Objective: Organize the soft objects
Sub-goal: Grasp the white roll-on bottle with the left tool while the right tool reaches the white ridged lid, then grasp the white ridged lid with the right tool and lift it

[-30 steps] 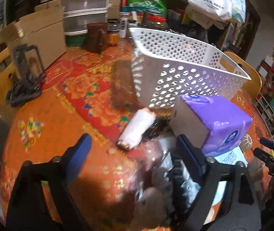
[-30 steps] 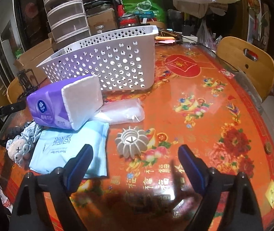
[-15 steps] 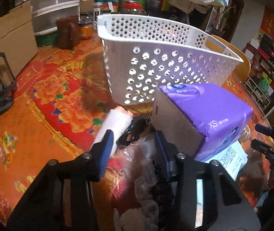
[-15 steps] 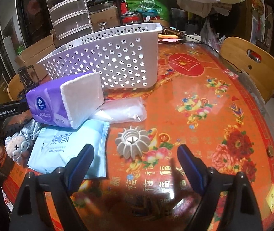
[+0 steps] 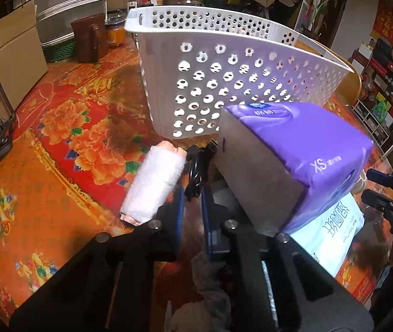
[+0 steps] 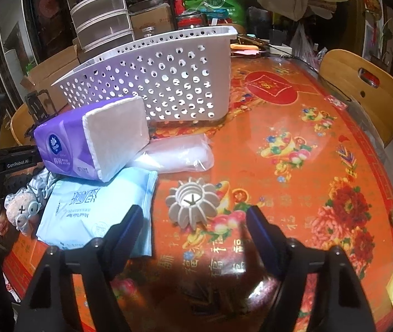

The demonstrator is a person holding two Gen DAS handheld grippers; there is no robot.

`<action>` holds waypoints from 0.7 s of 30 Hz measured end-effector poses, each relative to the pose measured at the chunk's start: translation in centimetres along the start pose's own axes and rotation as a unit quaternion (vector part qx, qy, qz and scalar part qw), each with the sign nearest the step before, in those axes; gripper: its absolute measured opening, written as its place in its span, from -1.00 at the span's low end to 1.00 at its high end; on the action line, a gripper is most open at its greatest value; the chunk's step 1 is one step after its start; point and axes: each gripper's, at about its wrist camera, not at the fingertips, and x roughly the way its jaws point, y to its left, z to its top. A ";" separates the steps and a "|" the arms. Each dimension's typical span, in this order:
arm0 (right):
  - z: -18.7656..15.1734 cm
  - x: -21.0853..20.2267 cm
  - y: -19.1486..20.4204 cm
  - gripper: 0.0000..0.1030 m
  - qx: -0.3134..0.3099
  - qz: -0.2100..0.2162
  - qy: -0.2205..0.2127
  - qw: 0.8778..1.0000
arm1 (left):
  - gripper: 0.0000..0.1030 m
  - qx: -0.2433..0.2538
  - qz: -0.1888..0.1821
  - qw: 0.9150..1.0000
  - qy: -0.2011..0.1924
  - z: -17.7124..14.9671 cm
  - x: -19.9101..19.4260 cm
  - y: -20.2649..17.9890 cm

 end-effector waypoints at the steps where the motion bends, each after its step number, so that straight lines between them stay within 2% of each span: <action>1: 0.0 0.0 0.0 0.37 0.000 0.000 0.000 1.000 | -0.87 0.001 -0.002 1.000 0.000 0.0 0.1 -0.1; 3: -0.1 0.1 -0.1 0.19 0.002 0.002 0.002 1.000 | -0.89 0.009 0.002 1.000 0.002 -0.1 0.2 -0.5; 5: -0.2 0.2 -0.1 -0.31 0.004 0.005 0.004 1.000 | -0.89 0.014 0.004 1.000 -0.005 -0.2 -0.1 -0.9; 12: -0.4 -0.2 -0.3 -0.31 0.008 0.008 -0.007 1.000 | -0.90 0.025 0.020 0.999 -0.019 -0.5 -1.0 -1.6; 14: -0.3 -0.5 -0.5 -0.44 0.011 0.010 -0.012 1.000 | -0.90 0.024 0.021 0.999 -0.025 -0.6 -1.4 -1.7; 21: 0.0 -1.3 -0.7 -0.44 0.017 0.017 -0.021 0.999 | -0.90 0.013 0.015 0.999 -0.044 -0.6 -3.1 -1.5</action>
